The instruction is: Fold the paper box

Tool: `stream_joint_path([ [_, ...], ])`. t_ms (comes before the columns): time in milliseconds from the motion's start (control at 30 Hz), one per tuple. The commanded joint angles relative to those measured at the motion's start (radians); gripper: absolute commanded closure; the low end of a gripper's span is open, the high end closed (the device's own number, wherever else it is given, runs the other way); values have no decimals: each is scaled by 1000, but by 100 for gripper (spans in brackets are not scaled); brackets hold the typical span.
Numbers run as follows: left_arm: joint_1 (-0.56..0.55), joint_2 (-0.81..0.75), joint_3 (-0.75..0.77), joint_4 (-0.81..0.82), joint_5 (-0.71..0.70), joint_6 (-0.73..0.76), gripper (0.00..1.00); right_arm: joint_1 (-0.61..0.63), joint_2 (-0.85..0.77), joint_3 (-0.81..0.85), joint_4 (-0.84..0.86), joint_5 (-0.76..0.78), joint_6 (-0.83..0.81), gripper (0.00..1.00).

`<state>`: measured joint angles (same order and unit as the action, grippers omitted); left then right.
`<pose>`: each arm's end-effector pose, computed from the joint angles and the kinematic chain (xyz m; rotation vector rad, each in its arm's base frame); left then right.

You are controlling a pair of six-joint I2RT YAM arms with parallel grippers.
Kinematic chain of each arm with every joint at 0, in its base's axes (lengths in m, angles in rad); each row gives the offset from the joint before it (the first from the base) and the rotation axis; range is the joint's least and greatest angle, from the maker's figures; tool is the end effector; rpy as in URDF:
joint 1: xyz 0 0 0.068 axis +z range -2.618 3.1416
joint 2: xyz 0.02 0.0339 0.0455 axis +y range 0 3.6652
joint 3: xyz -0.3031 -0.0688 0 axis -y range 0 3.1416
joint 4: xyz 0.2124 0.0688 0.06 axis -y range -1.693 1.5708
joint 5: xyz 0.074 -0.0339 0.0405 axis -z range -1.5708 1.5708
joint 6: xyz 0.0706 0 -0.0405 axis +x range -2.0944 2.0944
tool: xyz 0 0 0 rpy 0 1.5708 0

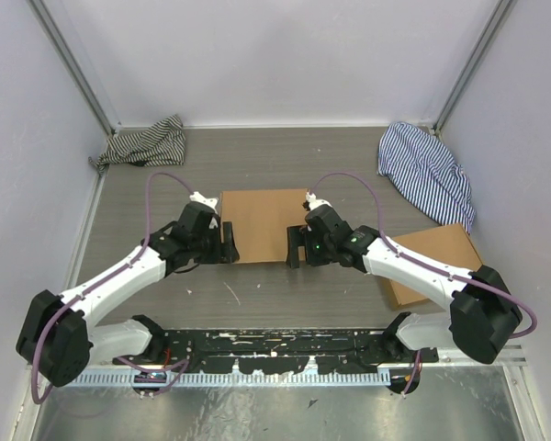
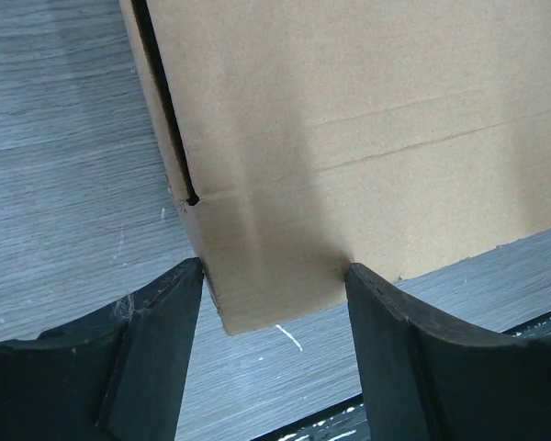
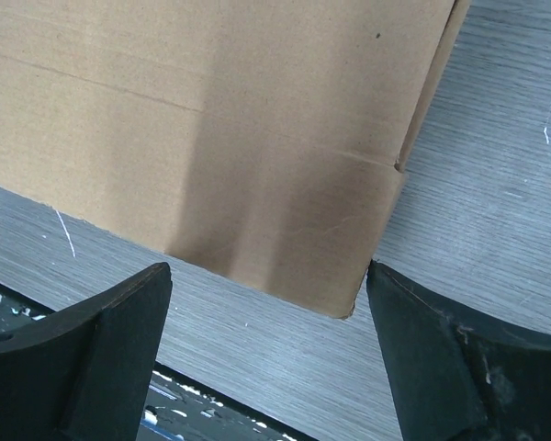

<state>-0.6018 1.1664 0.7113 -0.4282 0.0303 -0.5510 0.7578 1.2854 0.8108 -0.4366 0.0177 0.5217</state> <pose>0.1716 -0.1204 0.2410 0.0780 2.5297 -0.5259 0.1749 0.1638 0.2464 -0.2934 2.5395 0.5042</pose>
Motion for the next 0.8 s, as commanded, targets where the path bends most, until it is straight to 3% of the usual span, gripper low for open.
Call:
stream_joint_path([
  [0,2,19,25,-3,19,-7,30,7,-7,14,55,-11,-5,8],
  [767,2,-63,56,-61,28,-27,31,6,-9,14,66,-45,6,10],
])
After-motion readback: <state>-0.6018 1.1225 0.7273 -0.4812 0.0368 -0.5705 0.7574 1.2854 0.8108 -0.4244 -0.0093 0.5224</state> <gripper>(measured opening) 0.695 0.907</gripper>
